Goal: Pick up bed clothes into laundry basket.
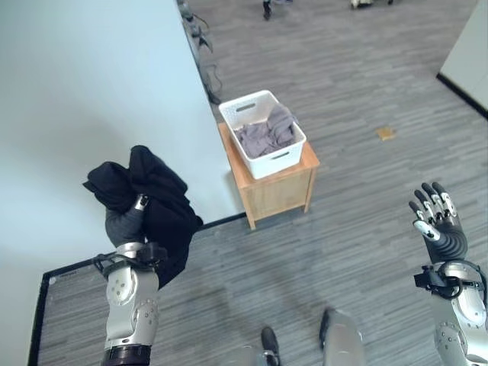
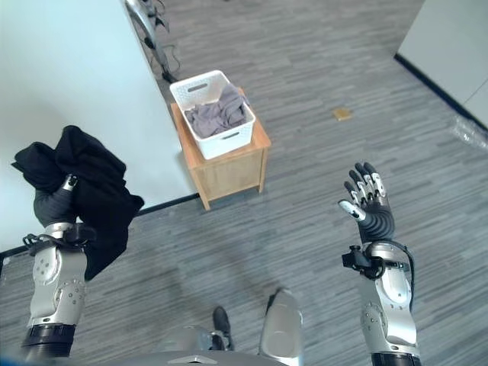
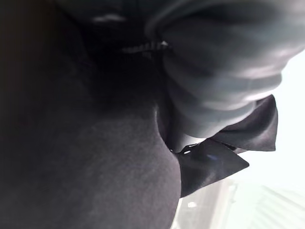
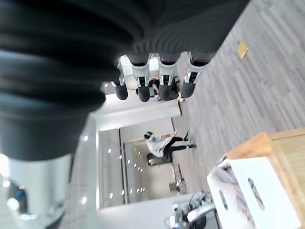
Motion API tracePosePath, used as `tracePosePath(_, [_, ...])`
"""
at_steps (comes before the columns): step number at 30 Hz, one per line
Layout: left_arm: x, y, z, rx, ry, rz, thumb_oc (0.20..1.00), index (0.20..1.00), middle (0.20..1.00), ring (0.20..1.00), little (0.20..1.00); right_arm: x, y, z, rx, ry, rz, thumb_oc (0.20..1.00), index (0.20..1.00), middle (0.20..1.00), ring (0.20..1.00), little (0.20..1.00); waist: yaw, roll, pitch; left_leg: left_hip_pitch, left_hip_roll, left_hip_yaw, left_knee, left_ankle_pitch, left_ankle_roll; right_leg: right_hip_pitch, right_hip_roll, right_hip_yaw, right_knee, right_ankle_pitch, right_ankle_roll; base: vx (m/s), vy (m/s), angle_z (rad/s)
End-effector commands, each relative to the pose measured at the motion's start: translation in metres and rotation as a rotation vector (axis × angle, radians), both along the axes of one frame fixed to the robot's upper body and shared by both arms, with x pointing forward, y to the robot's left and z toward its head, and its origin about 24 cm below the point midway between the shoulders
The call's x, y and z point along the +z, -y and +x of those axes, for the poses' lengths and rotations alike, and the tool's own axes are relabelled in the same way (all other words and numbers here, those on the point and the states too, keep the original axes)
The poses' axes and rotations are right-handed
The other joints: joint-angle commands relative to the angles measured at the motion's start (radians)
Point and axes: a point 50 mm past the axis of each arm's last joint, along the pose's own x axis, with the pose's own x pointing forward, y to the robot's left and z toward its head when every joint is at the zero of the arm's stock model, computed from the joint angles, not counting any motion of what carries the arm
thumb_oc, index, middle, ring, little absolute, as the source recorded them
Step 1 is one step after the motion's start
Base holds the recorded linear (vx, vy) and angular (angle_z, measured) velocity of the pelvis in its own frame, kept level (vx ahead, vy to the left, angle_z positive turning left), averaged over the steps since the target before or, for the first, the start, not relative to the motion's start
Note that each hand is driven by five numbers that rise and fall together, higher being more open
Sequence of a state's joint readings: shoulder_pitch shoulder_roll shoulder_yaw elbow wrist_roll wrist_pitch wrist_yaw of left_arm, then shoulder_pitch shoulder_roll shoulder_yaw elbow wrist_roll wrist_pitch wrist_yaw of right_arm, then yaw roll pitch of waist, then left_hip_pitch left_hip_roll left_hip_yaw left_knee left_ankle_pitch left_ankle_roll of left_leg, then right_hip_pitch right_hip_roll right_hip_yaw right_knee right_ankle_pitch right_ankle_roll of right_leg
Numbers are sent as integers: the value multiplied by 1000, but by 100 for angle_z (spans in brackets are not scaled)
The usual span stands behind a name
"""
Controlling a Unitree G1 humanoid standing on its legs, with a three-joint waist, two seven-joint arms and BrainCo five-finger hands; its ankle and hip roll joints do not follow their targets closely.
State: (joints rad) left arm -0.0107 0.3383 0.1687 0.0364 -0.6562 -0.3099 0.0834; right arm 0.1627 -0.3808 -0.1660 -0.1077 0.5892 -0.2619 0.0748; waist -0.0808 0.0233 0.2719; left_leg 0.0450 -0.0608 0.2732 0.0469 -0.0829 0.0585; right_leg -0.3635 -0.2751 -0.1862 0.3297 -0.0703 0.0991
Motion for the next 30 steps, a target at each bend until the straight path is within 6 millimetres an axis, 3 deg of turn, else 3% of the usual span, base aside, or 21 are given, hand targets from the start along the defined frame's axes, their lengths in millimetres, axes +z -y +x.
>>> tracePosePath(1, [39, -1, 9, -41, 170, 89, 200, 200, 200, 200, 200, 24, 6, 3, -13, 122, -44, 1000, 1000, 1000, 1000, 1000, -27, -6, -10, 55, 79, 1, 48, -60, -88, 99, 1, -13, -243, 165, 57, 402, -260, 25])
tracePosePath(3, [34, 1, 10, -64, 136, 121, 200, 200, 200, 200, 200, 24, 9, -2, -19, 105, -79, 1000, 1000, 1000, 1000, 1000, -47, -16, -19, 98, 87, 1, 46, -83, -111, 88, -27, -32, -326, 218, 83, 471, -349, 29])
tracePosePath(5, [27, 3, 9, -70, 117, 112, 200, 200, 200, 200, 200, 23, 13, -5, -28, 99, -84, 1000, 1000, 1000, 1000, 1000, -55, -26, -36, 111, 90, -7, 85, -105, -121, 113, -29, -28, -317, 242, 80, 367, -266, 30])
tracePosePath(6, [22, 4, 6, -78, 103, 96, 200, 200, 200, 200, 200, 21, 15, -7, -31, 88, -82, 1000, 1000, 1000, 1000, 1000, -58, -17, -43, 115, 113, -14, 131, -92, -138, 126, -11, -22, -304, 226, 70, 385, -288, 33])
tracePosePath(7, [16, 4, 4, -72, 89, 72, 200, 200, 200, 200, 200, 19, 18, -8, -36, 77, -81, 1000, 1000, 1000, 1000, 1000, -62, -13, -45, 101, 136, -27, 207, -55, -155, 141, 9, -13, -289, 224, 51, 361, -347, 23])
tracePosePath(9, [10, 6, 4, -70, 82, 24, 200, 200, 200, 200, 200, 23, 21, -5, -39, 84, -82, 1000, 1000, 1000, 1000, 1000, -58, -11, -39, 27, 189, -28, 442, 72, -202, 187, 45, -24, -267, 186, 6, 279, -336, 17])
tracePosePath(11, [10, 5, 4, -69, 83, 24, 200, 200, 200, 200, 200, 23, 21, -5, -38, 85, -82, 1000, 1000, 1000, 1000, 1000, -62, -12, -42, 16, 189, -32, 449, 73, -202, 184, 44, -28, -270, 190, 3, 151, -209, 4])
tracePosePath(12, [11, 3, 4, -60, 91, 11, 200, 200, 200, 200, 200, 26, 23, -3, -24, 92, -81, 1000, 1000, 1000, 1000, 1000, -44, -20, -31, -41, 236, -28, 591, 174, -234, 256, 77, -44, -286, 134, -47, 479, -543, -10])
tracePosePath(13, [19, 5, 14, -72, 115, -3, 200, 200, 200, 200, 200, 30, 28, 1, -44, 88, -99, 1000, 1000, 1000, 1000, 1000, -29, -25, -21, -130, 336, 74, 562, 194, -247, 358, 97, -70, -326, 80, -67, 481, -542, 9])
tracePosePath(14, [19, 4, 15, -72, 116, -4, 200, 200, 200, 200, 200, 30, 28, 1, -44, 89, -99, 1000, 1000, 1000, 1000, 1000, -29, -25, -20, -129, 336, 73, 562, 194, -247, 360, 97, -71, -329, 81, -67, 361, -297, 49])
tracePosePath(15, [20, 4, 18, -73, 116, -13, 200, 200, 200, 200, 200, 31, 26, 4, -31, 91, -99, 1000, 1000, 1000, 1000, 1000, -24, -23, -23, -152, 329, 85, 493, 177, -238, 381, 96, -79, -343, 78, -58, 203, -7, 48])
tracePosePath(17, [24, 2, 25, -74, 111, 7, 200, 200, 200, 200, 200, 31, 23, 7, -3, 85, -104, 1000, 1000, 1000, 1000, 1000, -12, -3, -43, -162, 268, 66, 268, 161, -212, 399, 96, -77, -351, 74, -33, 336, 59, 9])
tracePosePath(19, [40, -3, 33, -98, 111, 132, 200, 200, 200, 200, 200, 21, 17, 4, 50, 29, -119, 1000, 1000, 1000, 1000, 1000, -32, 31, -58, -110, 225, 46, 118, 173, -203, 416, 105, -65, -339, 59, -22, 351, 99, -18])
tracePosePath(21, [48, -2, 43, -106, 110, 186, 200, 200, 200, 200, 200, 16, 15, 2, 55, 17, -103, 1000, 1000, 1000, 1000, 1000, -42, 36, -67, -84, 208, 65, 75, 170, -200, 420, 101, -68, -344, 62, -18, 193, 83, -30])
tracePosePath(24, [65, -20, 55, -57, 105, 241, 200, 200, 200, 200, 200, 9, 7, 0, 119, -14, -100, 1000, 1000, 1000, 1000, 1000, -56, 44, -91, -22, 168, 91, -33, 159, -175, 408, 98, -57, -362, 75, 2, 184, 81, 2])
tracePosePath(28, [73, -47, 66, 49, 10, 339, 200, 200, 200, 200, 200, 8, 9, -2, 124, -42, -117, 1000, 1000, 1000, 1000, 1000, -77, 48, -109, 26, 161, 129, -127, 179, -172, 382, 104, -43, -369, 95, 23, 105, 24, -28])
tracePosePath(30, [91, -58, 72, 91, -2, 421, 200, 200, 200, 200, 200, 6, 11, -3, 116, -47, -113, 1000, 1000, 1000, 1000, 1000, -87, 46, -110, 30, 166, 143, -131, 177, -174, 369, 111, -37, -372, 102, 33, 61, -6, -5])
